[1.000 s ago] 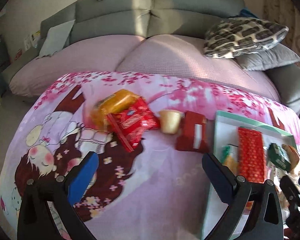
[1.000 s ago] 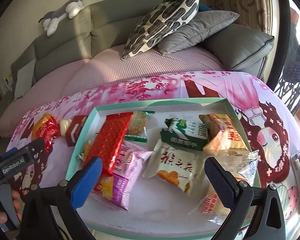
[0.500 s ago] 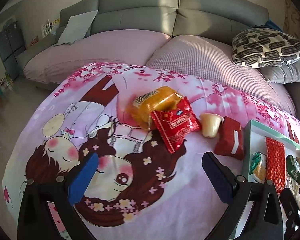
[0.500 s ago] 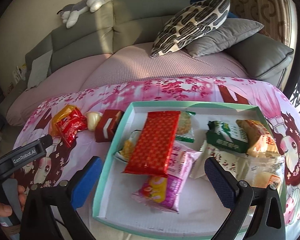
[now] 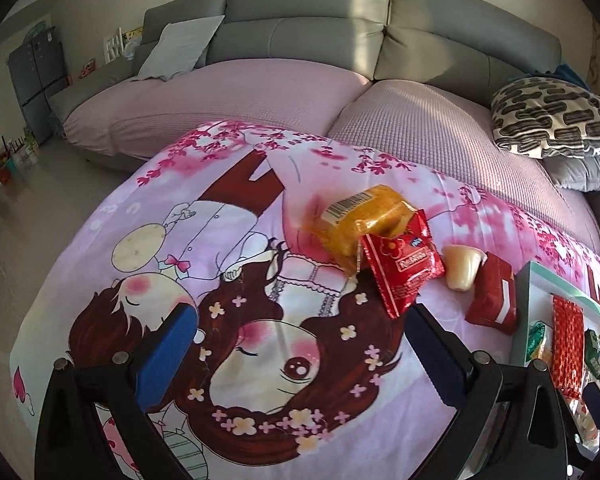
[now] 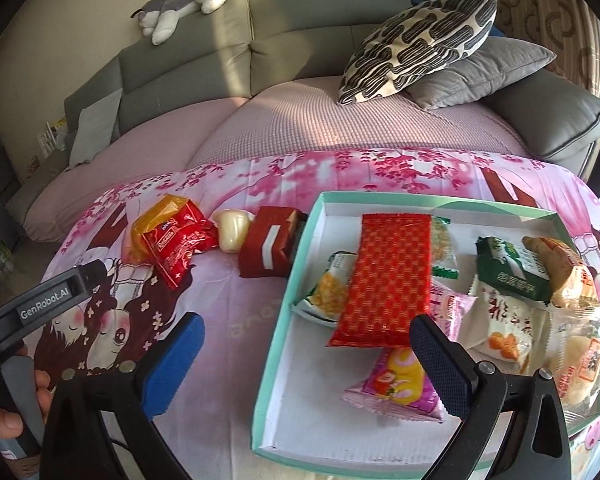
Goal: Organize snacks
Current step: 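Move both open tools toward the remaining snacks on the bedspread, then grasp the red Rolls Kiss bag with the left tool while the right tool grasps the red striped box pack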
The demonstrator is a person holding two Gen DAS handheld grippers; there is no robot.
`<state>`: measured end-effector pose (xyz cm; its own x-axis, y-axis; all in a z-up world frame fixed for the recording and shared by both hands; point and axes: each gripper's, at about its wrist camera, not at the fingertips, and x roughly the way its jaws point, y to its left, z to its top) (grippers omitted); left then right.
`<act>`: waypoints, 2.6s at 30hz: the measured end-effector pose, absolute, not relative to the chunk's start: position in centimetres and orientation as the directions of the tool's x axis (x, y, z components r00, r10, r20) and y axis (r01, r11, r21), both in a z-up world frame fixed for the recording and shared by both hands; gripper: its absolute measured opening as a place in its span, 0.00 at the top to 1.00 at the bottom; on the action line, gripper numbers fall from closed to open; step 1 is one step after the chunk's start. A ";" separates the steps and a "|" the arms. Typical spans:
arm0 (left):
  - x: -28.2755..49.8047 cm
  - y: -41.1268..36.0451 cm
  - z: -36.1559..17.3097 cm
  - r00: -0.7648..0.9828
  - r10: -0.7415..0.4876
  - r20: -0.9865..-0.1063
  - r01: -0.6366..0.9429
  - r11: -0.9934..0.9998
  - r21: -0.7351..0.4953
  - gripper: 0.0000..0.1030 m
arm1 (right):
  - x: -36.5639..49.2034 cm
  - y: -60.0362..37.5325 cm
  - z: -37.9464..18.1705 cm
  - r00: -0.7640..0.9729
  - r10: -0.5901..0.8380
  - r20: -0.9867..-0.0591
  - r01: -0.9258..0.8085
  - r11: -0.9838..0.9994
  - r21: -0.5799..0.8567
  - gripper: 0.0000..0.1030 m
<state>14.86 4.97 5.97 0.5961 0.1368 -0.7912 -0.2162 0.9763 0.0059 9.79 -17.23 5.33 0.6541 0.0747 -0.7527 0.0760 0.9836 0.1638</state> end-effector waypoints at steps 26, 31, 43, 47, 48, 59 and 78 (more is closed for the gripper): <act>17.6 7.5 3.3 0.616 0.028 -0.787 -0.227 0.963 -0.144 0.00 | 12.9 -12.5 3.0 0.628 0.110 -0.771 -0.018 0.992 0.128 0.00; 18.3 7.8 3.6 0.629 -0.002 -0.778 -0.218 0.959 -0.179 0.00 | 13.5 -12.2 3.0 0.631 0.119 -0.766 -0.022 0.990 0.136 0.00; 20.2 6.1 3.1 0.593 -0.127 -0.795 -0.088 0.971 -0.221 0.00 | 16.0 -13.6 3.5 0.629 0.144 -0.764 0.038 0.976 0.215 0.00; 21.0 6.0 2.8 0.589 -0.165 -0.791 -0.086 0.960 -0.265 0.00 | 17.3 -14.2 3.5 0.628 0.130 -0.768 0.059 0.975 0.213 0.09; 21.2 6.0 2.7 0.587 -0.173 -0.791 -0.084 0.959 -0.272 0.00 | 17.6 -14.3 3.5 0.625 0.129 -0.770 0.060 0.975 0.212 0.14; 23.4 4.2 0.4 0.528 -0.308 -0.791 -0.052 0.918 -0.393 0.19 | 20.5 -14.6 2.1 0.572 0.089 -0.815 0.079 0.984 0.162 0.34; 23.7 4.0 -0.5 0.522 -0.361 -0.773 -0.046 0.893 -0.448 0.30 | 20.8 -14.3 3.1 0.583 0.061 -0.810 0.050 0.993 0.111 0.45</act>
